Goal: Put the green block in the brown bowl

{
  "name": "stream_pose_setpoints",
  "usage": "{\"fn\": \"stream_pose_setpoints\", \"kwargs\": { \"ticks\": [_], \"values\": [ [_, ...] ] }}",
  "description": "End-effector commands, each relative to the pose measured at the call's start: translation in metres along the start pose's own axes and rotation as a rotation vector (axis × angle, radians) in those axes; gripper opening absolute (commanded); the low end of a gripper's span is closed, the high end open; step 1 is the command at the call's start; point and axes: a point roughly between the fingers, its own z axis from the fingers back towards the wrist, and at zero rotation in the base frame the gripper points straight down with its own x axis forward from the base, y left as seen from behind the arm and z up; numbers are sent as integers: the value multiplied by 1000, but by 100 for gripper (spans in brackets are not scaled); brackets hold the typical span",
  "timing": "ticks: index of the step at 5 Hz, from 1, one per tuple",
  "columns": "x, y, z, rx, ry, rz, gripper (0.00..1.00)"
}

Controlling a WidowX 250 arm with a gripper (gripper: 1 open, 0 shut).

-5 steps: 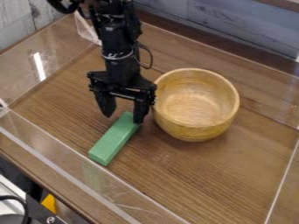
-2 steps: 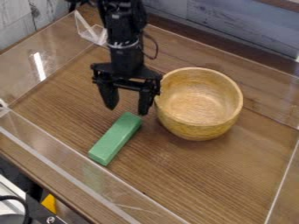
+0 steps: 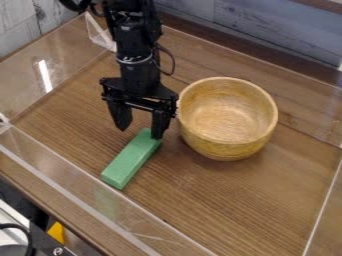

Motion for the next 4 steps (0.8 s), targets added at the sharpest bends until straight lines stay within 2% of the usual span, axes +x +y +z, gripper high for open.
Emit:
{"fn": "stream_pose_setpoints", "kwargs": {
  "ticks": [1, 2, 3, 4],
  "values": [
    [2, -1, 0, 8, -18, -3, 100],
    [8, 9, -6, 12, -11, 2, 100],
    [14, 19, -8, 14, -6, 6, 0],
    [15, 6, -1, 8, 0, 24, 0]
  ]
}}
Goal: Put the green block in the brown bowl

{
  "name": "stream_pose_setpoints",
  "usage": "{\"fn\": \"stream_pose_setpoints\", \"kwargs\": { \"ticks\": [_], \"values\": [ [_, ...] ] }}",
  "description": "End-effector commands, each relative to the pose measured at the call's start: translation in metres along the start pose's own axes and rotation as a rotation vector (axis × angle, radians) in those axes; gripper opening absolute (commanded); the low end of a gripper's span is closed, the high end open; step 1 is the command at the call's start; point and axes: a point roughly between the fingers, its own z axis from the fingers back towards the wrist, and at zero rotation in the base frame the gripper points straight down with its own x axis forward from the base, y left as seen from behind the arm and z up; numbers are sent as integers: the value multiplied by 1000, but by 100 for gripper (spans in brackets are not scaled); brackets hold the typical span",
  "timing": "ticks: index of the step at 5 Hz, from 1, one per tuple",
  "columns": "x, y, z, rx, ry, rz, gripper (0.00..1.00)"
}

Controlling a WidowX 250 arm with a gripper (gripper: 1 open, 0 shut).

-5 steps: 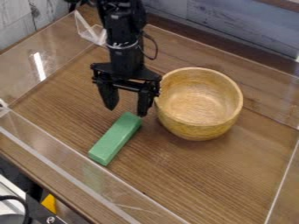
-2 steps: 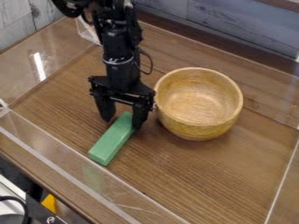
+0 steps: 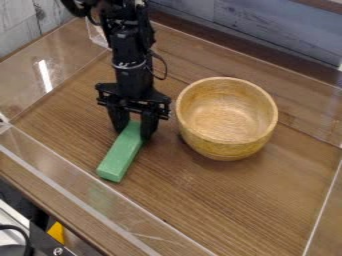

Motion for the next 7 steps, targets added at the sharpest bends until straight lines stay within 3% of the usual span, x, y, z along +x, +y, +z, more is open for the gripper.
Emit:
{"fn": "stream_pose_setpoints", "kwargs": {
  "ticks": [1, 4, 7],
  "values": [
    [8, -14, 23, -3, -48, 14, 0],
    [14, -53, 61, -43, -52, 112, 0],
    [9, -56, 93, -59, -45, 35, 0]
  ]
}}
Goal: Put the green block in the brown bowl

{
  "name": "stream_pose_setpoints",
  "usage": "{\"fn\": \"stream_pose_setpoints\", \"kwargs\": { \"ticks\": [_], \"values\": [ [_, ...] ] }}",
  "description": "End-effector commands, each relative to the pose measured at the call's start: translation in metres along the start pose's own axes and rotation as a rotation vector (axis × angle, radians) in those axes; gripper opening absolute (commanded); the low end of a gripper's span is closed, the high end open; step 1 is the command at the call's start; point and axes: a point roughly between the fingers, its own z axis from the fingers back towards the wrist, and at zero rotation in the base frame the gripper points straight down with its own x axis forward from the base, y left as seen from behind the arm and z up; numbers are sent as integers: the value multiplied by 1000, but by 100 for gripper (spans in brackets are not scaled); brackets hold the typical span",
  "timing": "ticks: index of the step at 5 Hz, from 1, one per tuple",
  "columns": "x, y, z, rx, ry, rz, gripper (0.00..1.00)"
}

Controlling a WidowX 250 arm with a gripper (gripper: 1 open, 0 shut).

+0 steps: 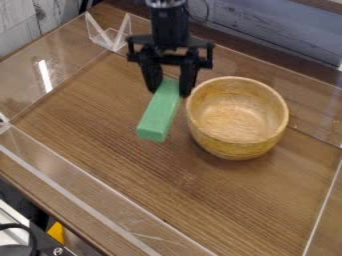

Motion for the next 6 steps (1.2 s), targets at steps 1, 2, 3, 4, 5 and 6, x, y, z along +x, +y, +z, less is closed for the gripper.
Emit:
{"fn": "stream_pose_setpoints", "kwargs": {
  "ticks": [1, 2, 3, 4, 5, 6],
  "values": [
    [-1, -20, 47, -25, -63, -48, 0],
    [-2, -42, 50, -21, -55, -179, 0],
    [-2, -62, 38, 3, -45, -284, 0],
    [7, -64, 29, 31, -48, -296, 0],
    [14, -65, 23, 45, -52, -307, 0],
    [21, -71, 24, 53, -58, -292, 0]
  ]
}}
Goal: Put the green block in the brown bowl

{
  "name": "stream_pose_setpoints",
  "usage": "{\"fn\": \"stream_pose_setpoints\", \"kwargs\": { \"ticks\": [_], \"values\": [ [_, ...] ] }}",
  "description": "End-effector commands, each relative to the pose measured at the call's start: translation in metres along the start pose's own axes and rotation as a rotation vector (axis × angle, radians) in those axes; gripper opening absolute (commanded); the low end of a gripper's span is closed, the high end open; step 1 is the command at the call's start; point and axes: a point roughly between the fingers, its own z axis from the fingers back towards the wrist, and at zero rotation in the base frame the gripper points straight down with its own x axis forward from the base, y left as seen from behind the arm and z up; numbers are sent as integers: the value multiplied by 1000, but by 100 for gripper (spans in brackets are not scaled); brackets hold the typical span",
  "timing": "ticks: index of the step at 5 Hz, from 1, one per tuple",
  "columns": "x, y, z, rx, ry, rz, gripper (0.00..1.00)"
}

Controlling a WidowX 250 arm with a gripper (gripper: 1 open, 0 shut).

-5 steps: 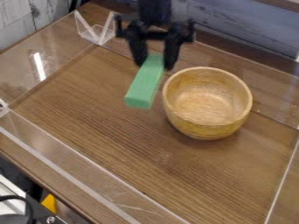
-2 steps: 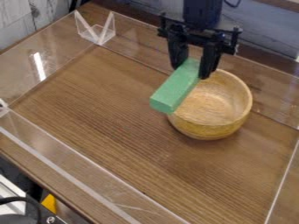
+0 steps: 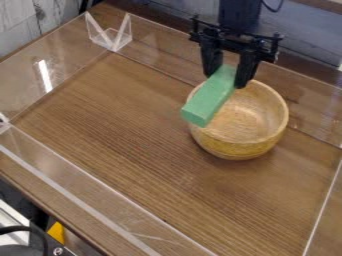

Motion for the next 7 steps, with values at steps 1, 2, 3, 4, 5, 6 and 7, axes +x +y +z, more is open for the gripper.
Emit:
{"fn": "stream_pose_setpoints", "kwargs": {
  "ticks": [1, 2, 3, 4, 5, 6, 7],
  "values": [
    [15, -5, 11, 20, -48, 7, 0],
    [25, -4, 12, 40, -47, 7, 0],
    [29, -2, 12, 55, -50, 4, 0],
    [29, -9, 2, 60, -42, -3, 0],
    [29, -16, -2, 64, -34, 42, 0],
    [29, -23, -2, 64, -29, 87, 0],
    [25, -23, -1, 62, -26, 101, 100]
  ]
}}
